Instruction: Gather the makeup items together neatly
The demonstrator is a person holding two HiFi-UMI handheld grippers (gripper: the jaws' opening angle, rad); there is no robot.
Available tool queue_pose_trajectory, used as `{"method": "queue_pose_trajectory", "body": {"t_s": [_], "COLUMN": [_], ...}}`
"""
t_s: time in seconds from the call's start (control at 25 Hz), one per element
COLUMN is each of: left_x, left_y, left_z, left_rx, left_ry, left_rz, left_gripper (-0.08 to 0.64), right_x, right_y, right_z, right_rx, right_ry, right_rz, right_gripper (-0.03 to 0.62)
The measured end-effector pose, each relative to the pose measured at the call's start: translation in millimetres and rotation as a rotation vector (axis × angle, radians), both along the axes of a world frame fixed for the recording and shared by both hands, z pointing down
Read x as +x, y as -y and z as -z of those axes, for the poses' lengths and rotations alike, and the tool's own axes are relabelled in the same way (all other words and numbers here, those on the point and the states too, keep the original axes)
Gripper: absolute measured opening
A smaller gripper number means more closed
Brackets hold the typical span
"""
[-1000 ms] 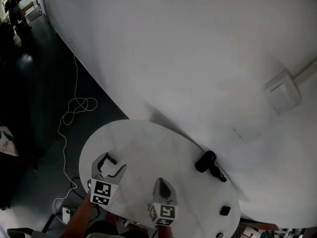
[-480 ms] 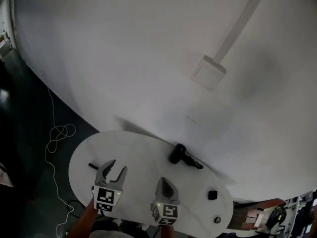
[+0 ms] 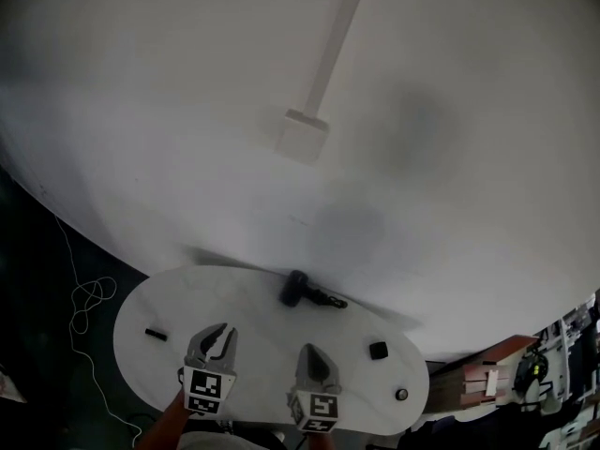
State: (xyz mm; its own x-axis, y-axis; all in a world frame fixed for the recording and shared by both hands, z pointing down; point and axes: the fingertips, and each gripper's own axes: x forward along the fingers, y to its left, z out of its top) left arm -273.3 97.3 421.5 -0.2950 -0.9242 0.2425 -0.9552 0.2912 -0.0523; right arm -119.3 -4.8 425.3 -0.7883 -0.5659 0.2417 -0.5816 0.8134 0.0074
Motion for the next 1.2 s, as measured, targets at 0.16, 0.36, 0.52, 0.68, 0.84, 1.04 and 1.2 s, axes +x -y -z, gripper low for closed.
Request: {"method": "queue_pose_trajectory", "body": {"t_s": [0.16, 0.36, 0.52, 0.68, 0.84, 1.04, 1.2], "left_x": [18.7, 32.4, 37.4, 45.2, 62.4, 106.1, 159.7], "left_y": [1.2, 3.9, 7.2, 15.6, 28.1, 56.8, 91.1], "left_z": [0.7, 4.6, 6.7, 4.4, 1.3, -5.3, -6.7], "left_rx": [-0.006, -0.003, -0.001, -0.003, -0.007, -0.012, -0.013], "left_ry": [-0.005, 0.012, 0.018, 0.015, 0.009, 0.001, -0.006], "left_rz": [-0.036, -0.070, -0.086, -0.115, -0.170, -0.295, -0.416], "left_gripper": [0.040, 0.020, 0.015, 0.015, 0.015, 0.015, 0.015], "right_x": [16.6, 30.3, 36.4, 45.1, 70.9, 120.0, 178.8], "right_y": [-2.0, -6.7, -7.8, -3.7, 1.9, 10.0, 20.7], "right_z": [6.2, 5.1, 6.0, 3.6, -2.8, -3.8, -13.6], "right_rx": [0.010, 0.009, 0.009, -0.001, -0.013, -0.009, -0.033], "right_ry": [0.011, 0.016, 0.022, 0.018, 0.002, 0.002, -0.010], "right_rz": [-0.031, -0.060, -0.073, -0.097, -0.163, -0.281, -0.396], "right_gripper": [0.005, 0.005, 0.005, 0.005, 0.005, 0.005, 0.005]}}
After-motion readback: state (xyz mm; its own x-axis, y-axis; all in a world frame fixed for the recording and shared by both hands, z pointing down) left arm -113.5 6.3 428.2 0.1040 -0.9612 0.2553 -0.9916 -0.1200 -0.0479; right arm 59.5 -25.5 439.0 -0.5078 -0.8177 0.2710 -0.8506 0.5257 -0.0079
